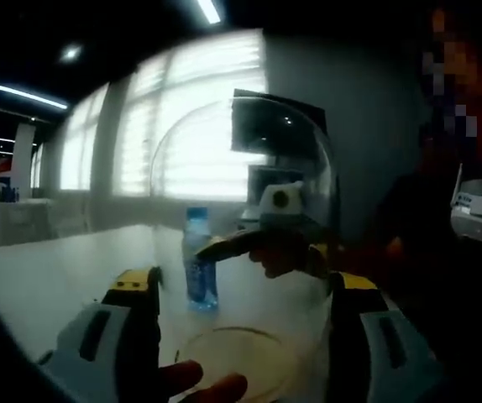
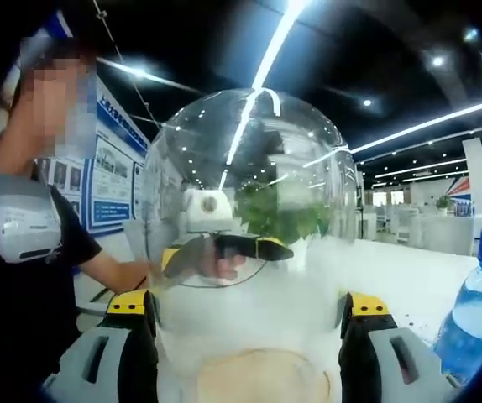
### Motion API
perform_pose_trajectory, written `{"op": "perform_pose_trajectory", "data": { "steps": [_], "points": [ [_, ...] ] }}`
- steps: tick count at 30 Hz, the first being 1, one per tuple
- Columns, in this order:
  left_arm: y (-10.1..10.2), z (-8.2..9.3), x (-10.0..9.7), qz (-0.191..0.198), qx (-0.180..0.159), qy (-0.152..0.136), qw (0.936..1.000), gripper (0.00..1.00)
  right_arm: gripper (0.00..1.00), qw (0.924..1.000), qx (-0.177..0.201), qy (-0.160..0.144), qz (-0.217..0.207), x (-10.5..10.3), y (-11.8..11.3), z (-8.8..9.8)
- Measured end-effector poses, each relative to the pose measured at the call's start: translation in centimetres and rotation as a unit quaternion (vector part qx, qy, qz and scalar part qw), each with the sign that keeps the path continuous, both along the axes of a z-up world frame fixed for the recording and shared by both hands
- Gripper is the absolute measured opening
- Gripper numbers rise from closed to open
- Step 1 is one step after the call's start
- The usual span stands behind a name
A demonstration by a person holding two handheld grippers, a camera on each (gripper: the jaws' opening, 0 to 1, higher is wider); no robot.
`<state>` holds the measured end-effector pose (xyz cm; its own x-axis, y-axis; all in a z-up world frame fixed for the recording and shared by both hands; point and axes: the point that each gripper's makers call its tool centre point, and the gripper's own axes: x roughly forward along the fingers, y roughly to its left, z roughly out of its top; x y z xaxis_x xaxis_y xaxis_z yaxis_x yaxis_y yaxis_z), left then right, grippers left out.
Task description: Open the cover put in the Mizone put the cover back on
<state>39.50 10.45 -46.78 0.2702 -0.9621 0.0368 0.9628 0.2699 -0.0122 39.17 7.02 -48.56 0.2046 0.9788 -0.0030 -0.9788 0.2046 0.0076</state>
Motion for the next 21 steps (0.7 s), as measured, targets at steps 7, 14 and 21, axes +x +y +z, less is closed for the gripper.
{"op": "perform_pose_trajectory", "data": {
  "steps": [7,14,21],
  "points": [
    [0.4,0.2,-1.2,0.005,0.003,0.001,1.0000,0.70,0.84,1.0000,-0.003,0.001,0.005,-1.1,0.4,0.2],
    [0.6,0.4,-2.5,0.010,0.007,-0.003,0.9999,0.70,0.84,0.9999,-0.011,-0.007,0.009,-2.4,0.7,0.4],
    [0.5,1.0,-3.7,0.012,0.007,-0.005,0.9999,0.70,0.84,0.9999,-0.005,-0.006,0.011,-3.6,0.6,0.8]
  ]
}}
